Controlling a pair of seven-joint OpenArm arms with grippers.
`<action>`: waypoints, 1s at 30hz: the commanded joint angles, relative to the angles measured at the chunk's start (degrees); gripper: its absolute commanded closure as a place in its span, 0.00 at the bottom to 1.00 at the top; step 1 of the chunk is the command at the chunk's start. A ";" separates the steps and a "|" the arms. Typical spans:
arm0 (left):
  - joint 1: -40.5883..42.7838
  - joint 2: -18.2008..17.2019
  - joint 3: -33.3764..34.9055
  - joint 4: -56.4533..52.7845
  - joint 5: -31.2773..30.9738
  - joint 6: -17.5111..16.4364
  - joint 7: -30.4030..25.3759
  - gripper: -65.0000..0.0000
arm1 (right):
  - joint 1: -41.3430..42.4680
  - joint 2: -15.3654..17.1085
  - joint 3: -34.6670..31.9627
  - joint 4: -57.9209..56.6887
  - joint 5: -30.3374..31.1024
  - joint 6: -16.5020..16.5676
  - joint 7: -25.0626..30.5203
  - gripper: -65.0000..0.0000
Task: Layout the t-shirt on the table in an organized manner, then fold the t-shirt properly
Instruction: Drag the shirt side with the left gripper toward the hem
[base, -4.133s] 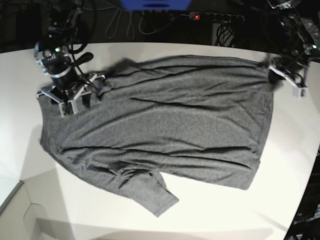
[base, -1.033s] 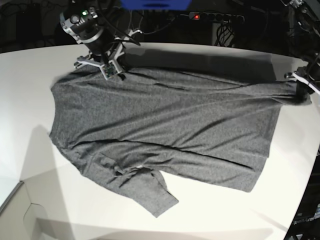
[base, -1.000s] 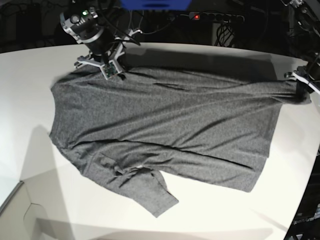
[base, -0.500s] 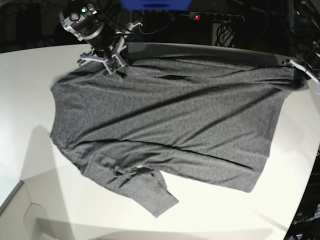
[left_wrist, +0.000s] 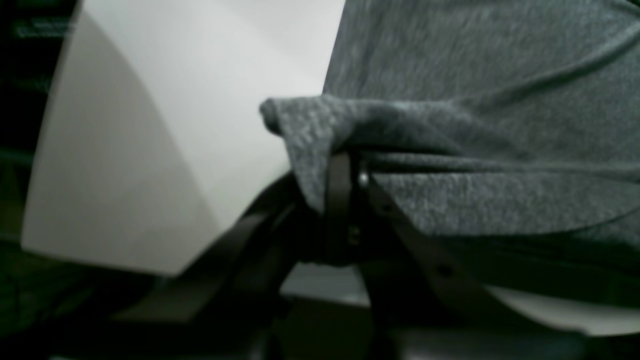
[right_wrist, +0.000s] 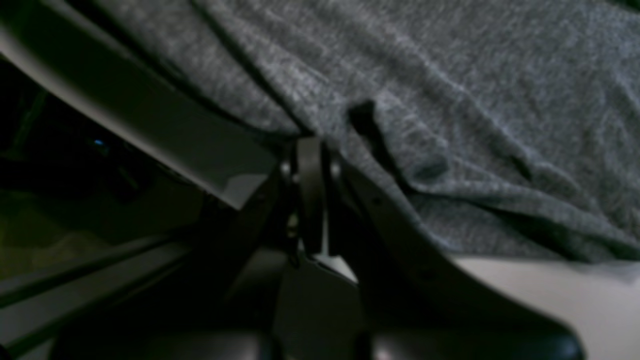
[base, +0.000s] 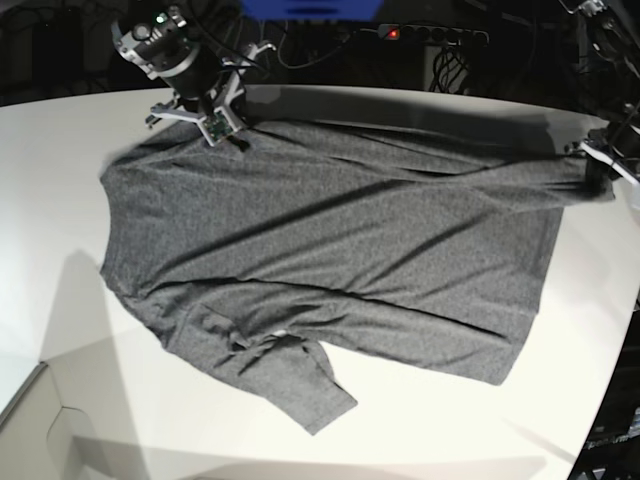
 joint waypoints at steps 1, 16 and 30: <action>-0.99 -1.21 -0.40 0.11 -0.57 0.19 -0.97 1.00 | -0.17 -0.13 0.87 1.17 0.59 0.16 1.07 1.00; -4.50 -1.29 5.40 -0.15 -0.57 0.37 -0.97 1.00 | 5.80 -0.22 2.46 0.91 0.59 0.43 0.55 1.00; -16.99 -0.94 8.03 -1.38 6.28 0.54 -0.97 1.00 | 14.33 0.13 2.81 -5.51 0.50 0.43 0.46 1.00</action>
